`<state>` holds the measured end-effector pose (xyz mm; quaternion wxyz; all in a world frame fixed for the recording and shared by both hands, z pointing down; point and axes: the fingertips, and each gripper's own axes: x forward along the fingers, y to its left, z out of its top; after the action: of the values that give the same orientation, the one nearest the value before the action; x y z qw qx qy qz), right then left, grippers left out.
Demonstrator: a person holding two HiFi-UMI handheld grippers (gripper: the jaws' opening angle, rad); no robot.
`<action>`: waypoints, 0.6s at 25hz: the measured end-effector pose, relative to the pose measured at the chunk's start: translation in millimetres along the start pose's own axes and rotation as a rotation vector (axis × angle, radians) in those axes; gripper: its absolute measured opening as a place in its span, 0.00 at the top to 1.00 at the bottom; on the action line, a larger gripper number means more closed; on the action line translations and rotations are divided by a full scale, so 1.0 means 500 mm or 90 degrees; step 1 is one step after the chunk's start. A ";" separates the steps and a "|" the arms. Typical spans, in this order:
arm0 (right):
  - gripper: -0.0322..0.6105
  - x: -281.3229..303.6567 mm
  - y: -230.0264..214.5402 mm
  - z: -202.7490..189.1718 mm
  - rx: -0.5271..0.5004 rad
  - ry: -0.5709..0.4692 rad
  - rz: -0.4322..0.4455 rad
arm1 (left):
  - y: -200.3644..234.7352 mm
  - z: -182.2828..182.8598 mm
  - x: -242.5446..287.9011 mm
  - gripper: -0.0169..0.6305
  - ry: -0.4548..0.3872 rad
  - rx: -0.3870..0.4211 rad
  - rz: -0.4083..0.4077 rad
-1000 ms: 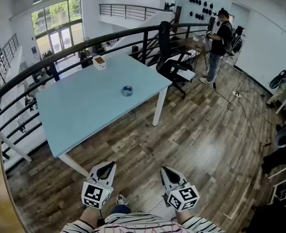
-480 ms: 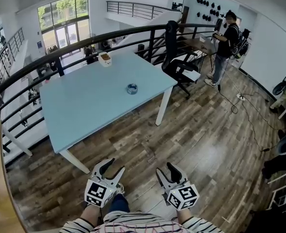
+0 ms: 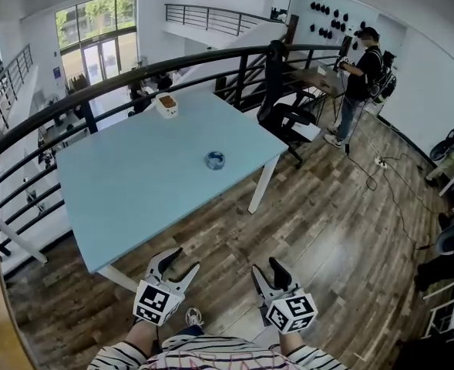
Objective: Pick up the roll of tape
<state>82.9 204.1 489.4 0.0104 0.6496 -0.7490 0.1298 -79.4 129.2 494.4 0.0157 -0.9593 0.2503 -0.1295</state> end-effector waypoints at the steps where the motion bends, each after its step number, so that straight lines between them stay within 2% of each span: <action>1: 0.63 0.022 -0.002 0.007 0.001 -0.002 -0.004 | 0.024 0.002 0.010 0.68 -0.001 0.000 -0.001; 8: 0.63 0.172 0.003 0.041 0.006 -0.008 -0.037 | 0.176 0.000 0.057 0.68 0.000 0.002 -0.021; 15: 0.63 0.269 -0.001 0.063 0.002 -0.003 -0.047 | 0.265 -0.009 0.107 0.68 0.000 -0.006 -0.032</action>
<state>67.1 66.8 484.1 0.0126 0.6772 -0.7242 0.1294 -98.6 -12.6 499.2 0.0079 -0.9655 0.2264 -0.1283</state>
